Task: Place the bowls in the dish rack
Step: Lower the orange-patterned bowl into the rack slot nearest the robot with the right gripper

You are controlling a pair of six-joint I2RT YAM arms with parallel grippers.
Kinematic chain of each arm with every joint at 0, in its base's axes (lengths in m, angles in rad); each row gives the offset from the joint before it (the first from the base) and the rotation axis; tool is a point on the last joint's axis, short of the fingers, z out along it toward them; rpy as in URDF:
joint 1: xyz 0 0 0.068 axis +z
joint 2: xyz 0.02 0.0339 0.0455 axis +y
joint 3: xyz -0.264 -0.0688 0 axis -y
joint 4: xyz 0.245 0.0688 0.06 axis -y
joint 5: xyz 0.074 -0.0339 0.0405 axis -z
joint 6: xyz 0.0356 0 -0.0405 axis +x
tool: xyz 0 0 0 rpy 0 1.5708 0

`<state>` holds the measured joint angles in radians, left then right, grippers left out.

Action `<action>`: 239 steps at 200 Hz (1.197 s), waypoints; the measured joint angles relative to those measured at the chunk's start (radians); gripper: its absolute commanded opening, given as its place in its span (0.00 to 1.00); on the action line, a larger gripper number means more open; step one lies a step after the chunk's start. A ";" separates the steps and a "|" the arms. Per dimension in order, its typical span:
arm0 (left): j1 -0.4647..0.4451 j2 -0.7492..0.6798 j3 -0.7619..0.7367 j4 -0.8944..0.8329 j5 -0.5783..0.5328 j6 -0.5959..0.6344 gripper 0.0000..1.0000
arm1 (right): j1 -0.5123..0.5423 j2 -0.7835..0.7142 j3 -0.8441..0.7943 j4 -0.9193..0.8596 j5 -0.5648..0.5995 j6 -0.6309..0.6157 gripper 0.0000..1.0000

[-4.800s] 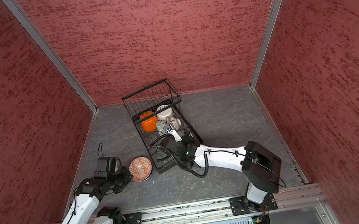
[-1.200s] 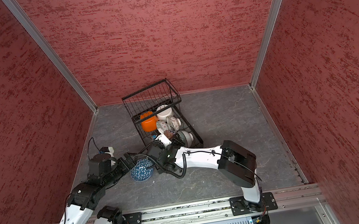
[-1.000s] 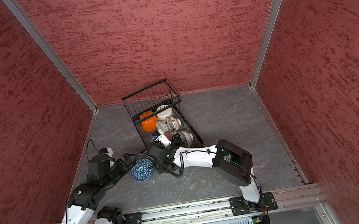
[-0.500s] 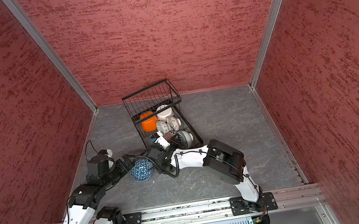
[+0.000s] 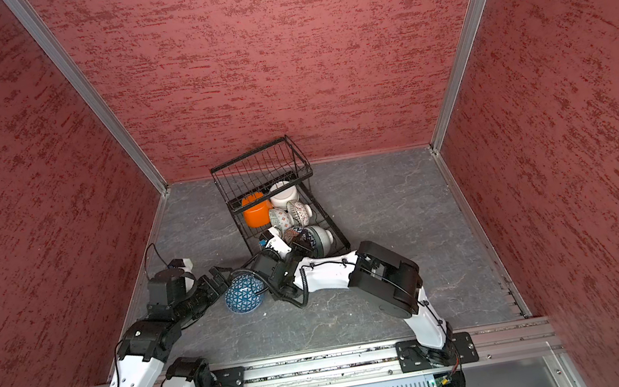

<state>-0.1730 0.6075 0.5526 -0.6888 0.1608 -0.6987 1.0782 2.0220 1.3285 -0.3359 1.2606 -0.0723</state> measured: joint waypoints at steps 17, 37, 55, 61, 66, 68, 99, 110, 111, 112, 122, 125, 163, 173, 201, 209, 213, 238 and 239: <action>0.001 0.000 0.000 0.000 0.001 0.000 0.99 | 0.006 0.003 0.000 0.007 -0.003 -0.005 0.00; 0.005 0.000 -0.003 0.002 0.005 0.000 1.00 | 0.013 0.003 0.000 0.012 -0.010 -0.007 0.00; 0.006 0.000 -0.006 0.001 0.008 0.000 0.99 | 0.019 0.005 0.002 0.015 -0.019 -0.004 0.00; 0.006 0.000 -0.007 0.001 0.011 0.000 0.99 | 0.021 0.007 0.005 0.013 -0.019 -0.004 0.00; 0.006 0.000 -0.008 0.002 0.013 0.000 0.99 | 0.024 0.009 0.006 0.012 -0.018 -0.004 0.00; 0.007 0.000 -0.008 0.002 0.014 0.000 0.99 | 0.024 0.009 0.007 0.011 -0.018 -0.003 0.00; 0.011 0.000 -0.011 0.001 0.019 0.000 0.99 | 0.029 0.021 0.025 -0.013 -0.013 0.001 0.00; 0.012 0.000 -0.011 0.002 0.021 0.001 0.99 | 0.031 0.026 0.033 -0.024 -0.009 0.006 0.00; 0.012 0.000 -0.011 0.002 0.021 0.000 0.99 | 0.031 0.026 0.034 -0.025 -0.008 0.006 0.00; 0.012 0.000 -0.011 0.002 0.021 0.001 0.99 | 0.031 0.027 0.035 -0.027 -0.008 0.008 0.00; 0.013 0.000 -0.011 0.001 0.022 0.001 0.99 | 0.033 0.030 0.040 -0.036 -0.006 0.014 0.00; 0.014 0.000 -0.011 0.002 0.022 0.001 0.99 | 0.034 0.030 0.040 -0.038 -0.006 0.017 0.00; 0.022 -0.001 -0.014 0.002 0.025 0.007 0.99 | 0.040 0.030 0.047 -0.069 -0.010 0.058 0.00; 0.023 -0.001 -0.015 0.001 0.025 0.008 0.99 | 0.042 0.030 0.051 -0.079 -0.015 0.066 0.00; 0.024 -0.005 -0.016 0.001 0.025 0.009 0.99 | 0.047 0.032 0.059 -0.106 -0.021 0.089 0.00; 0.027 -0.006 -0.016 0.000 0.025 0.010 0.99 | 0.048 0.035 0.067 -0.118 -0.022 0.095 0.00; 0.027 -0.006 -0.016 0.000 0.025 0.011 1.00 | 0.049 0.037 0.073 -0.127 -0.023 0.099 0.00; 0.035 -0.006 -0.022 -0.004 0.019 0.014 0.99 | 0.055 0.053 0.102 -0.174 -0.023 0.138 0.02; 0.035 -0.006 -0.023 -0.005 0.019 0.014 0.99 | 0.055 0.054 0.103 -0.176 -0.023 0.140 0.02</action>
<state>-0.1379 0.6010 0.5297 -0.6937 0.1799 -0.6842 1.1328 2.0758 1.4319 -0.5121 1.2377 0.0677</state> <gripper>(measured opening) 0.994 0.083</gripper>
